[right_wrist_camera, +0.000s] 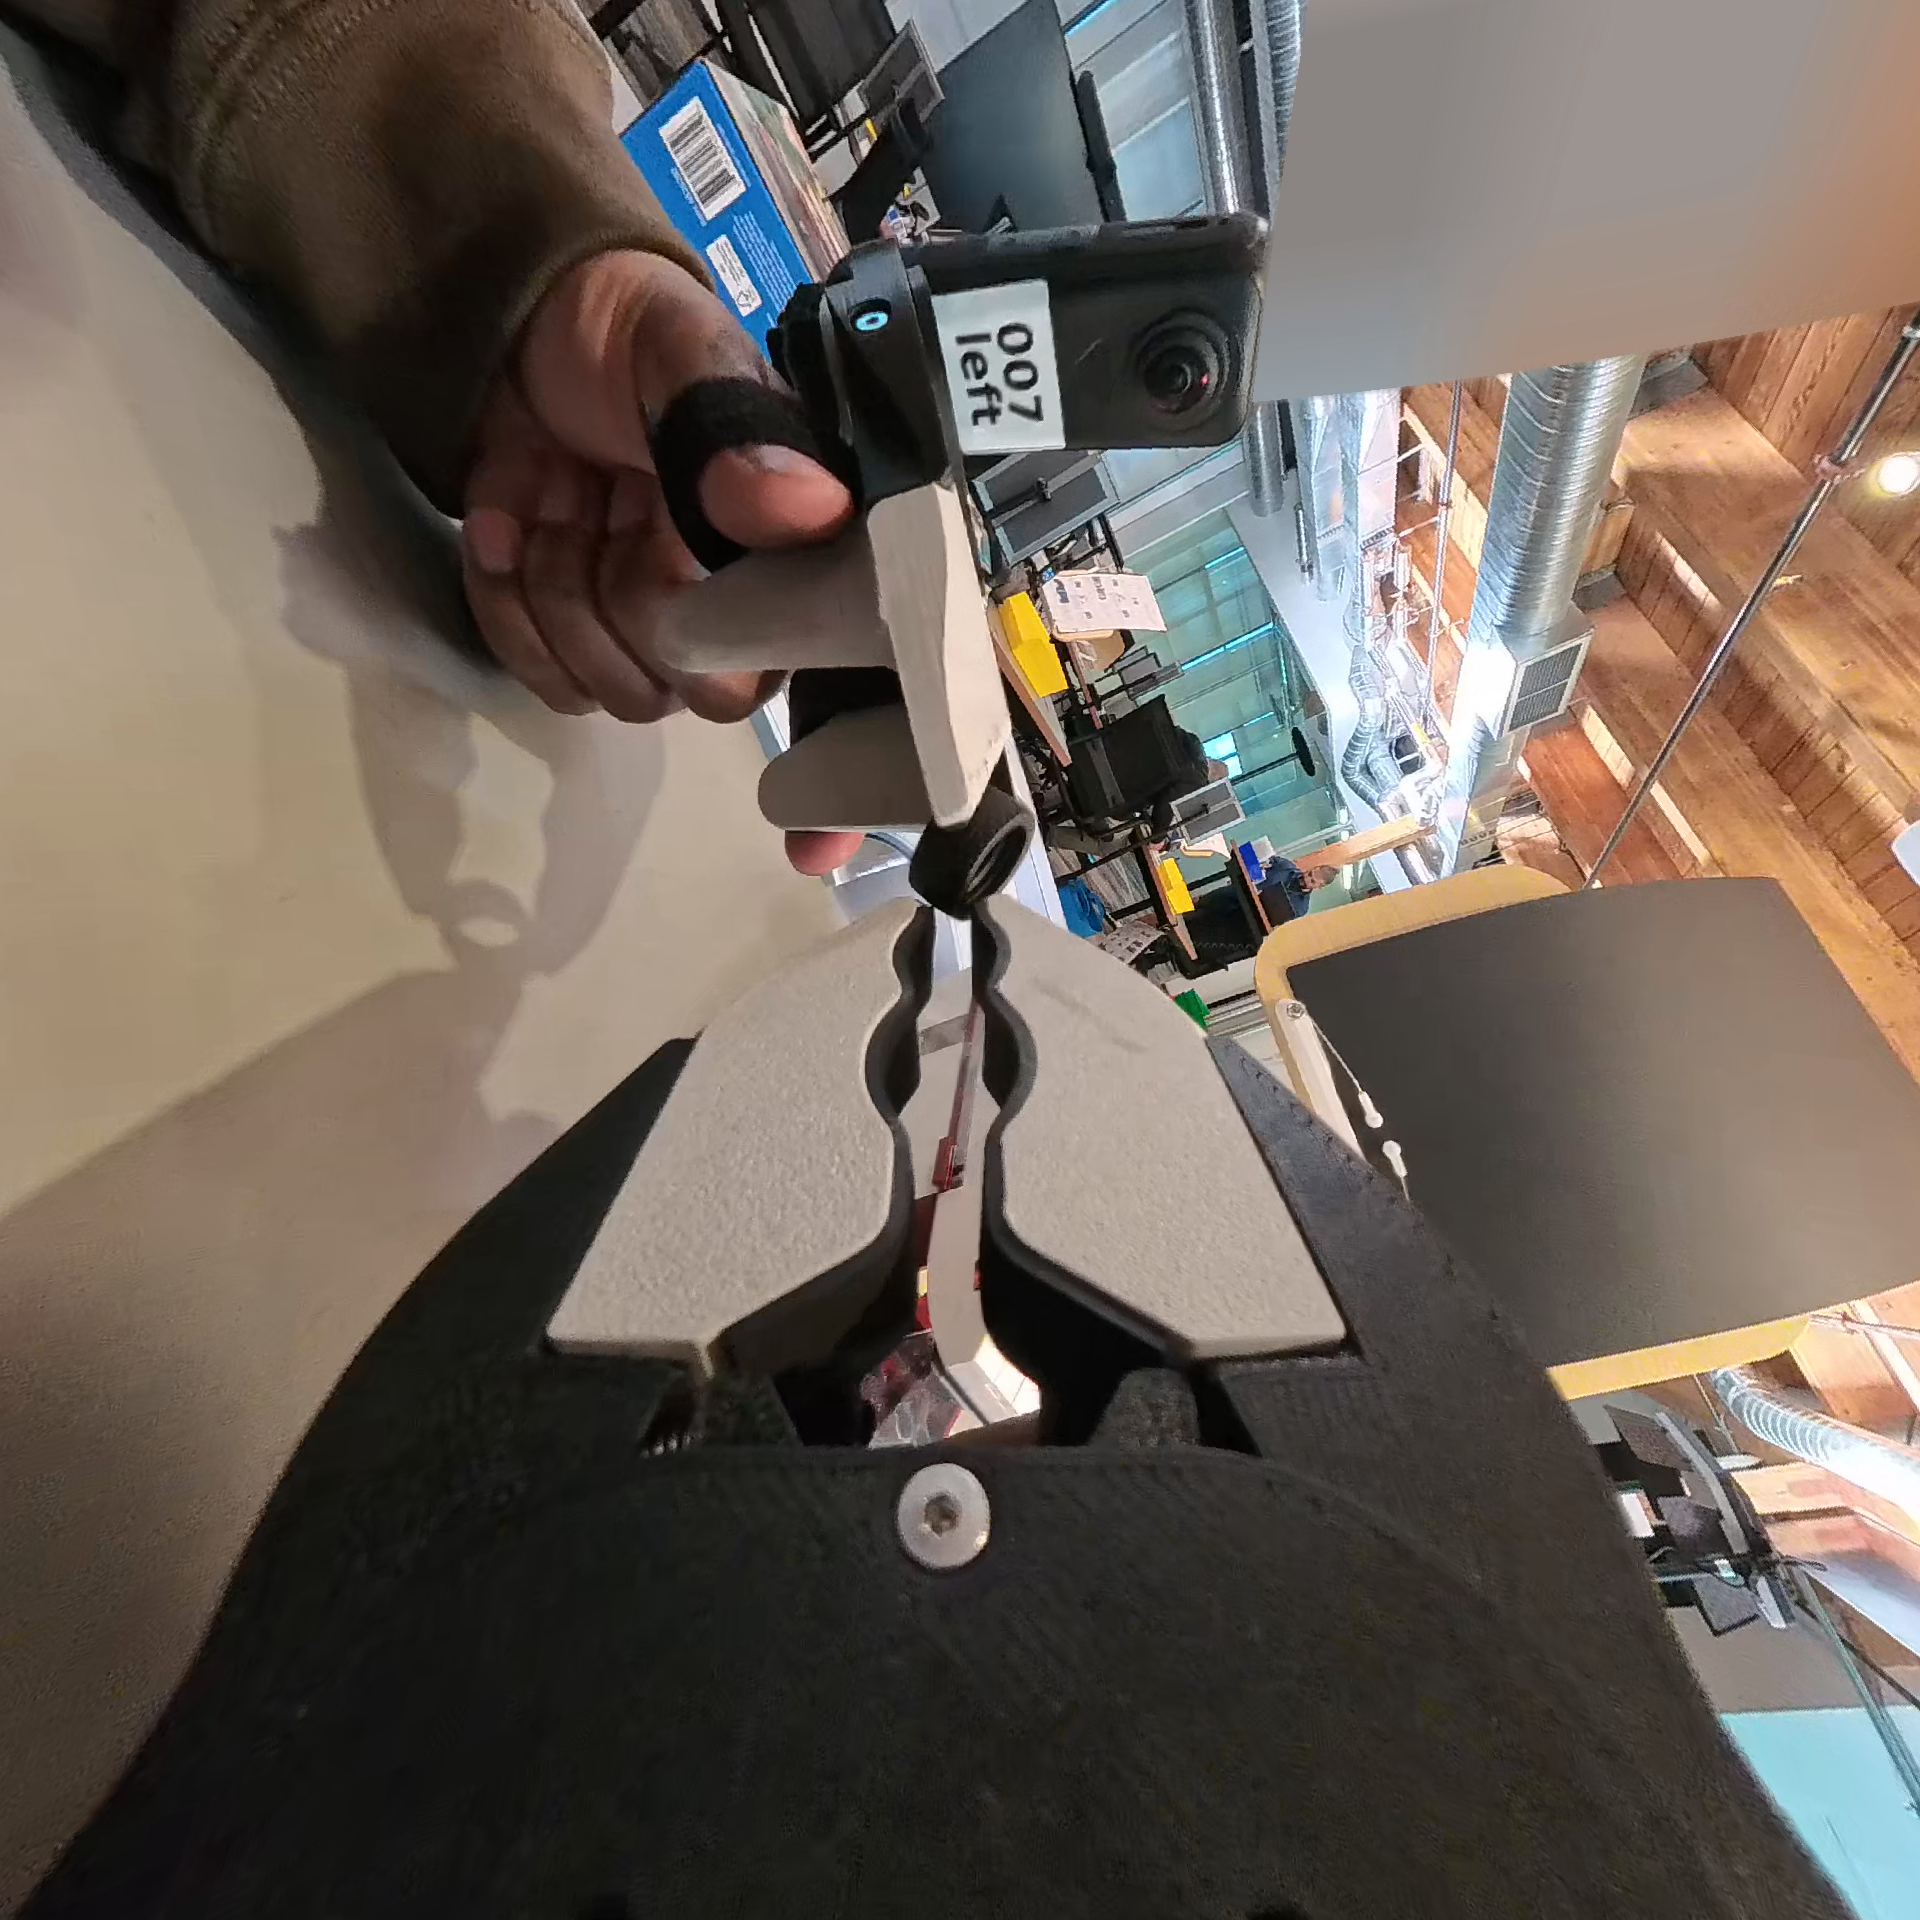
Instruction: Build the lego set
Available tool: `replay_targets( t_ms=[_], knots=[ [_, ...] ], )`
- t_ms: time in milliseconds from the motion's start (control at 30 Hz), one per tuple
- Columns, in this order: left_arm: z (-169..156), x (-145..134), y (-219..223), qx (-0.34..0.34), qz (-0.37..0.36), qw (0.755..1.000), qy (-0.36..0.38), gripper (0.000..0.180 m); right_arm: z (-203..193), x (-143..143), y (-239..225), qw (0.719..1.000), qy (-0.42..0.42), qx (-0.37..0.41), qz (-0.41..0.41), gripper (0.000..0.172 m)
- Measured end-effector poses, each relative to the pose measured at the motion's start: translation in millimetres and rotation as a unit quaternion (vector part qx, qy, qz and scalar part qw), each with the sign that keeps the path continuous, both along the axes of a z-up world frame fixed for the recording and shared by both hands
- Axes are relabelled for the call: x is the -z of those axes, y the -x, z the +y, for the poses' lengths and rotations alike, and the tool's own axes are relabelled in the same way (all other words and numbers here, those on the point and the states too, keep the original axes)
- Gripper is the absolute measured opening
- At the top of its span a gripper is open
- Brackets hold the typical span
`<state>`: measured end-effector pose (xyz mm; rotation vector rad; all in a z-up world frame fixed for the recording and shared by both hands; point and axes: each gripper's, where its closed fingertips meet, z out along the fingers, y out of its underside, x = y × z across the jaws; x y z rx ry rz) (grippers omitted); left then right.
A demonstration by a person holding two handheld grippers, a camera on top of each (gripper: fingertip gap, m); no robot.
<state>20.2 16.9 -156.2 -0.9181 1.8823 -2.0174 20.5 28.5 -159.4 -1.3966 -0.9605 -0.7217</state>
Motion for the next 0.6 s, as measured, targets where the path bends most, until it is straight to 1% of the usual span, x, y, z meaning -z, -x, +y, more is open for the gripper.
replay_targets(
  t_ms=[433,533,600],
  knots=[
    [1.6,1.1,0.1,-0.002,-0.004,1.000,-0.007,0.024,-1.2,-5.9,-2.9,1.000,-0.015,0.005,0.000,0.007],
    [1.9,-0.1,0.6,-0.002,-0.008,1.000,-0.006,0.024,-1.0,-3.3,-2.5,1.000,-0.007,0.002,-0.001,0.019],
    [1.4,0.1,0.9,-0.001,-0.009,1.000,-0.006,0.024,-1.2,-2.4,-1.5,1.000,-0.004,-0.001,0.000,0.023]
  ],
)
